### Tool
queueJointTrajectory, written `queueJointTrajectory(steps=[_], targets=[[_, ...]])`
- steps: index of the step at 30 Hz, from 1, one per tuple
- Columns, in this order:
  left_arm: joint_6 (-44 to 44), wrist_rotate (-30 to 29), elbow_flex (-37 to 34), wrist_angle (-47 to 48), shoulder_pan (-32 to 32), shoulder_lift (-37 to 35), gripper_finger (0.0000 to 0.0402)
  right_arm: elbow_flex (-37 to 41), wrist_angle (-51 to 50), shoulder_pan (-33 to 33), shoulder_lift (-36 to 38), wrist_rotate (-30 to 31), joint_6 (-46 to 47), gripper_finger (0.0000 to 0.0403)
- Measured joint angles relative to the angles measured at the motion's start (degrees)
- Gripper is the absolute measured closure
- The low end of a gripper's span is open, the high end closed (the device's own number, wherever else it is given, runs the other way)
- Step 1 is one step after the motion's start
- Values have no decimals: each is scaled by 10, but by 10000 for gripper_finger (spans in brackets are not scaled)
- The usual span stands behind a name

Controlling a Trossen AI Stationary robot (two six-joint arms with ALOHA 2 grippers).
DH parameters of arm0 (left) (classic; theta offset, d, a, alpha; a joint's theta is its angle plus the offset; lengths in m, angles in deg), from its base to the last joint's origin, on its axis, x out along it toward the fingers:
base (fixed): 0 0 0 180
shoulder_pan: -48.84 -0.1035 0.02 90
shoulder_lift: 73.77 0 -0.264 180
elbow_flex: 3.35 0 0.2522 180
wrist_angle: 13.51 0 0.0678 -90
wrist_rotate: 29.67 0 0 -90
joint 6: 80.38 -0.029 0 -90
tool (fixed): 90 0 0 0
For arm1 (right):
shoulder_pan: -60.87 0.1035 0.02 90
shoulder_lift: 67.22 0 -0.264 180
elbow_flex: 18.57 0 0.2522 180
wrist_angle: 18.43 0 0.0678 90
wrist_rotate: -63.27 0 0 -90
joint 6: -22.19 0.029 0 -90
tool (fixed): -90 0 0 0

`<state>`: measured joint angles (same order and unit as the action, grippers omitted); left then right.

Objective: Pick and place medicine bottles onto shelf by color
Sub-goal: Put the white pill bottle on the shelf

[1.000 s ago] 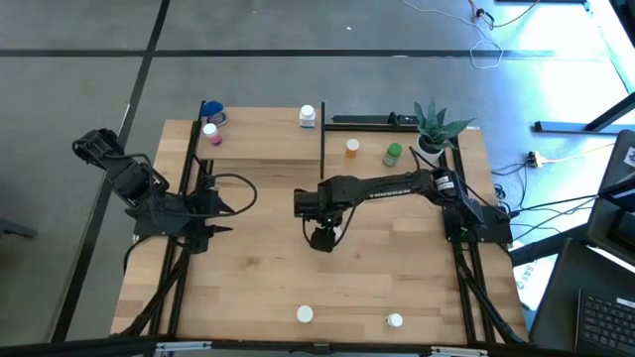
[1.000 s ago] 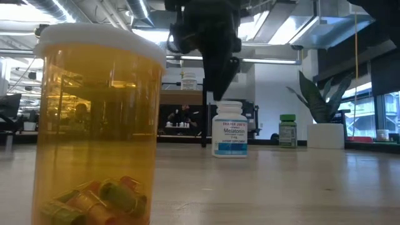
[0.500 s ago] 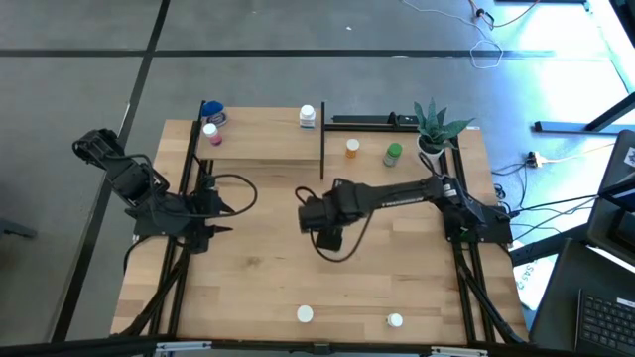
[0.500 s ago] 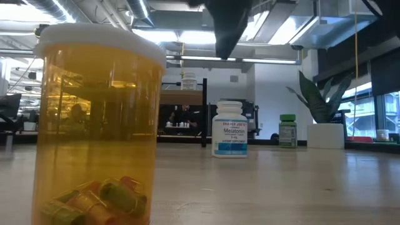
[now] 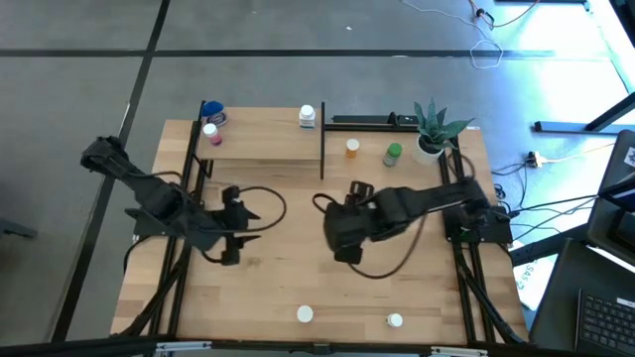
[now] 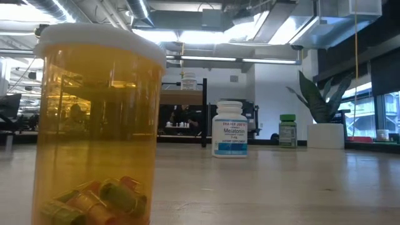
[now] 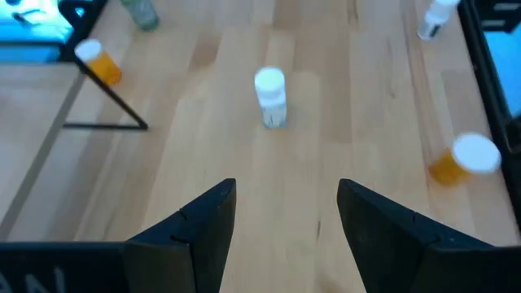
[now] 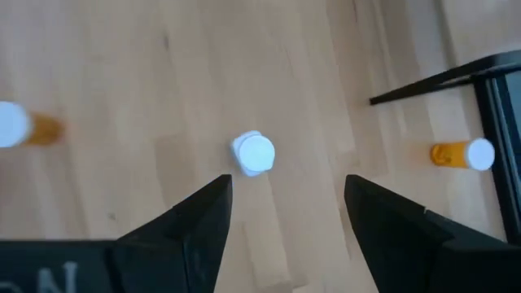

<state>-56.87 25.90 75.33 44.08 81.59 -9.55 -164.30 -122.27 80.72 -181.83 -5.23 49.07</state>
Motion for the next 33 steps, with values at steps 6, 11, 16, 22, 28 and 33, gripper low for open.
queueJointTrajectory(steps=[6,11,16,22,28,33], targets=[[-56,-4,0,-105,-26,63,192,0,3,34,58,36,-4,163],[-59,-5,0,-143,-38,108,192,0,5,62,90,72,-30,163],[-32,-6,0,-170,-46,151,192,0,6,77,102,74,-53,163],[-27,-8,0,-214,-46,203,192,0,6,87,103,71,-86,163],[-19,-10,0,-244,-51,244,192,0,1,113,105,50,-94,163],[-15,-21,0,-272,-66,279,192,0,1,140,114,55,-102,163]])
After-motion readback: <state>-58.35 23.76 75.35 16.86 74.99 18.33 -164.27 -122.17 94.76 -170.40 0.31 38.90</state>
